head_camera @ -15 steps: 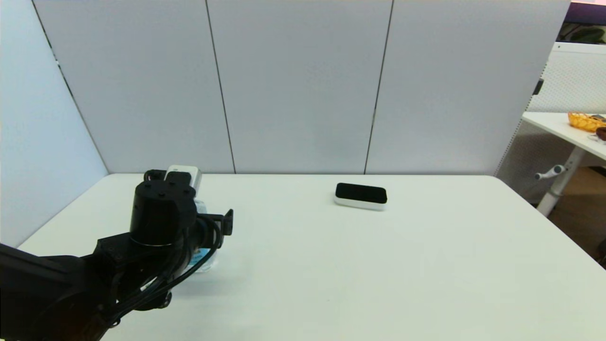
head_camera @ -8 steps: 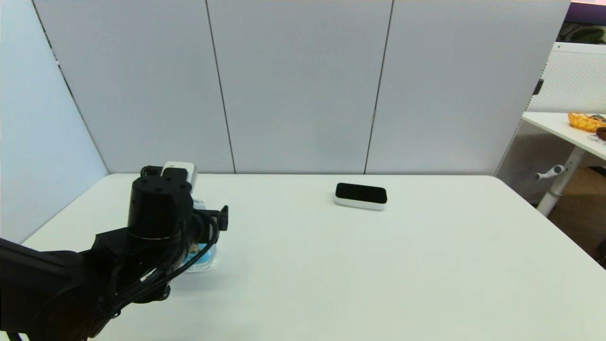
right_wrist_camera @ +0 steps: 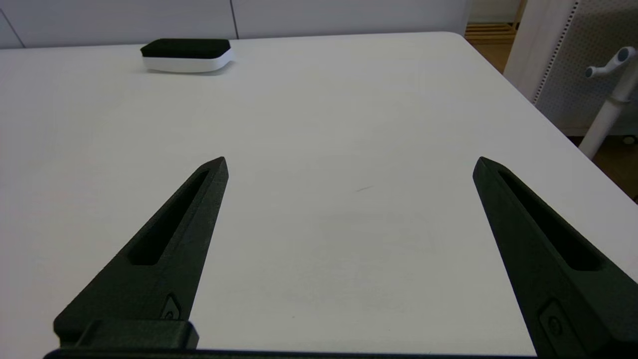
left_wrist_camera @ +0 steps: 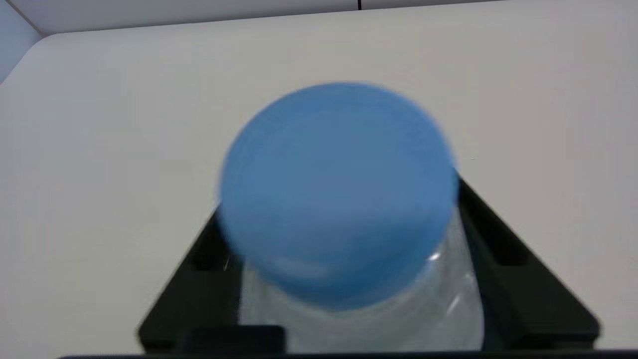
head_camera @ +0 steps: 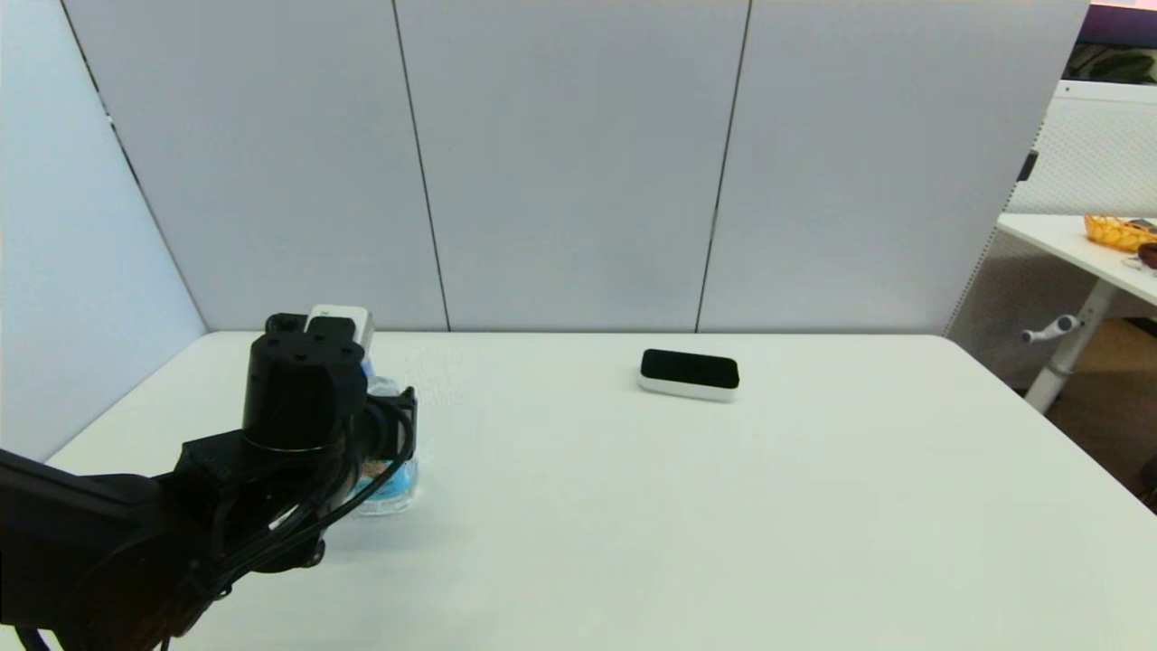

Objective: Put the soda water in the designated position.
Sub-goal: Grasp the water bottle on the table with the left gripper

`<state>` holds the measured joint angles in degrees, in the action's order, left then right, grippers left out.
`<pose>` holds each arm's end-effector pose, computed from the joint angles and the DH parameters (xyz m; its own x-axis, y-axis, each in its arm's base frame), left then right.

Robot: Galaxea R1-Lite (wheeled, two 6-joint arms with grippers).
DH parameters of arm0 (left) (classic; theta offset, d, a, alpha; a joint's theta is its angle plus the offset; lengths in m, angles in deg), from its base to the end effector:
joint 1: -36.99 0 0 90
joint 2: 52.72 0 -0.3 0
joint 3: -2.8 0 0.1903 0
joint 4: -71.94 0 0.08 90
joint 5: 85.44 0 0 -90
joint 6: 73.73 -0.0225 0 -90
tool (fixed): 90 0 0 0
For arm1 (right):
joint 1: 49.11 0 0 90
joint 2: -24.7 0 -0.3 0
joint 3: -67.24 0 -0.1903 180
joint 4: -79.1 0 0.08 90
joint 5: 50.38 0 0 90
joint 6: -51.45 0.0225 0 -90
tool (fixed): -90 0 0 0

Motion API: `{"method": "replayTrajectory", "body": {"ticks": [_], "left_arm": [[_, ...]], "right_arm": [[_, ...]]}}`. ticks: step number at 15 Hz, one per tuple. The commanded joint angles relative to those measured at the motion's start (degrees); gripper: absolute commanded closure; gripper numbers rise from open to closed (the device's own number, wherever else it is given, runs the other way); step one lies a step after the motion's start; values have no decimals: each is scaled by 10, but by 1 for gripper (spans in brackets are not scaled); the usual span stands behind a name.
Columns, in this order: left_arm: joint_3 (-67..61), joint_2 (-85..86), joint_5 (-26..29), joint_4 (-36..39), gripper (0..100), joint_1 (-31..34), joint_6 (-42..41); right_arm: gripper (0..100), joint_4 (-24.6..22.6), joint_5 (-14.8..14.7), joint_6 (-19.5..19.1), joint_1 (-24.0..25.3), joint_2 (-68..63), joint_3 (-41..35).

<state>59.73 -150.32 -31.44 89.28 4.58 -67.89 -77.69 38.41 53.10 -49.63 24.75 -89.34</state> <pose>0.2386 -0.1358 0.1345 0.9422 0.0981 -0.3204 -0.0559 0.9888 0.1381 -0.0230 -0.0003 0.0760 0.9995 -0.0302 0.0045 0.0300 0.9991 0.0289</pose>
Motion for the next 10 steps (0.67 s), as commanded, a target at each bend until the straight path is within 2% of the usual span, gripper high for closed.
{"method": "replayTrajectory", "body": {"ticks": [1, 10], "left_arm": [[0, 1, -2, 3, 100, 0, 0], [12, 23, -3, 3, 100, 0, -18]], "right_arm": [[0, 0, 0, 0, 0, 0, 0], [0, 0, 0, 0, 0, 0, 0]]}}
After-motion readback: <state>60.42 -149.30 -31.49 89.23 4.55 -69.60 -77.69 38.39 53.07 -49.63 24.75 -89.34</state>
